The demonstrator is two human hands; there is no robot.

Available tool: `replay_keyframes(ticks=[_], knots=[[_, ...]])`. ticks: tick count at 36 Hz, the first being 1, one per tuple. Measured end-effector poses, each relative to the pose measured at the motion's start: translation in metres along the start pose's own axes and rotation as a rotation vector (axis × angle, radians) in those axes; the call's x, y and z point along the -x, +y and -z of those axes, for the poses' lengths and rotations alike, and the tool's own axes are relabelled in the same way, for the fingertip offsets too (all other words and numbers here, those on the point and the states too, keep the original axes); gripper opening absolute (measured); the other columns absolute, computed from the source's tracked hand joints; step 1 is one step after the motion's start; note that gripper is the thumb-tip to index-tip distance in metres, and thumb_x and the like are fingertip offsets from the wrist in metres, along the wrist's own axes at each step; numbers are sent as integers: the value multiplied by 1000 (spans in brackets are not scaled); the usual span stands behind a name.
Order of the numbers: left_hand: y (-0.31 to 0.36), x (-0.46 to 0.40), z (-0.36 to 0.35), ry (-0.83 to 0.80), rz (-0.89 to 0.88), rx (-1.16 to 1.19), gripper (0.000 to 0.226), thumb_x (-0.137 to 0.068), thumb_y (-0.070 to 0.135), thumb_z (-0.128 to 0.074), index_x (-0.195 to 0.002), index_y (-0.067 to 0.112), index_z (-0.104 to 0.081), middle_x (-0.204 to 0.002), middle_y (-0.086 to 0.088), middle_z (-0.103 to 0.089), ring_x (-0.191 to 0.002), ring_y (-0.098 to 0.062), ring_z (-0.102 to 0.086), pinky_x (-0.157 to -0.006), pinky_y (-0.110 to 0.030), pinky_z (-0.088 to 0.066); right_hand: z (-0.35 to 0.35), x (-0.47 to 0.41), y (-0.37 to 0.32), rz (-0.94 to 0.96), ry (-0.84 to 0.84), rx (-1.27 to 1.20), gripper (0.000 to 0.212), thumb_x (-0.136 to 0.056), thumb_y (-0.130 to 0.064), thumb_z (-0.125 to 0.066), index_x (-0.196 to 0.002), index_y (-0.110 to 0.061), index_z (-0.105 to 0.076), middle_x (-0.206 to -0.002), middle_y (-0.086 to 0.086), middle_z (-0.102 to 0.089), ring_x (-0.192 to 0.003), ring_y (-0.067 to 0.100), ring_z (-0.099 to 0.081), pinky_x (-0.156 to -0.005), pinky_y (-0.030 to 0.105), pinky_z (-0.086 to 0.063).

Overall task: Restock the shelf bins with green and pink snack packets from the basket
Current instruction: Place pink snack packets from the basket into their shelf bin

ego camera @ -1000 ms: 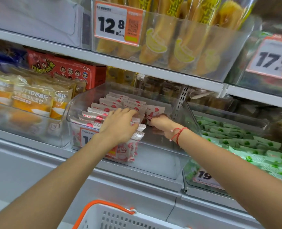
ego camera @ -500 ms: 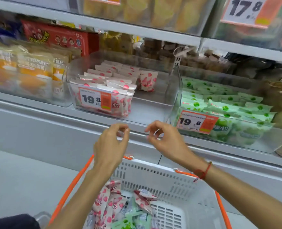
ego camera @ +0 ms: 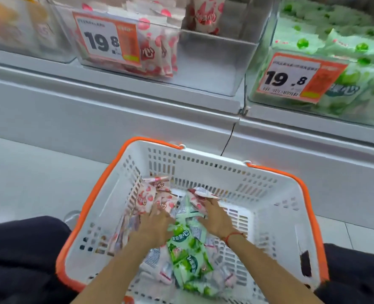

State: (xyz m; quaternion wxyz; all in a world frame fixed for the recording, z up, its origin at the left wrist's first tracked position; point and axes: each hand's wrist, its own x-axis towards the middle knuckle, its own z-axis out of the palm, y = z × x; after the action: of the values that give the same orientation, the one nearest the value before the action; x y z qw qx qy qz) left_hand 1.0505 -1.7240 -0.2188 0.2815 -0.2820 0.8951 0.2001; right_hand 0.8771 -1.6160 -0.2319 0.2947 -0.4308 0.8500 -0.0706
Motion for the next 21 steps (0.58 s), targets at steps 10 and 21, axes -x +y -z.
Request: replay_keyframes(ticks=[10,21], knots=[[26,-10,40,323,155,651,54,-101,48,-28,-93,24,-76,-75,-6,-69,-74,-19,-64,-77,-29,-51,52,-13,5,356,17,146,29,-96,-29,-53,-122,-32,-65,-104,4,-65,-94,21,-58,-71,26,-39],[24,18,98,-441,-168,1190,61,-90,53,-50,-142,22,-40,-144,-1,-46,-128,-14,-45,-110,-32,-33,162,29,-39,524,-264,-180,18,-84,-14,-70,-100,-21,-76,-103,1,-71,-98,18,-63,-87,33,-51]])
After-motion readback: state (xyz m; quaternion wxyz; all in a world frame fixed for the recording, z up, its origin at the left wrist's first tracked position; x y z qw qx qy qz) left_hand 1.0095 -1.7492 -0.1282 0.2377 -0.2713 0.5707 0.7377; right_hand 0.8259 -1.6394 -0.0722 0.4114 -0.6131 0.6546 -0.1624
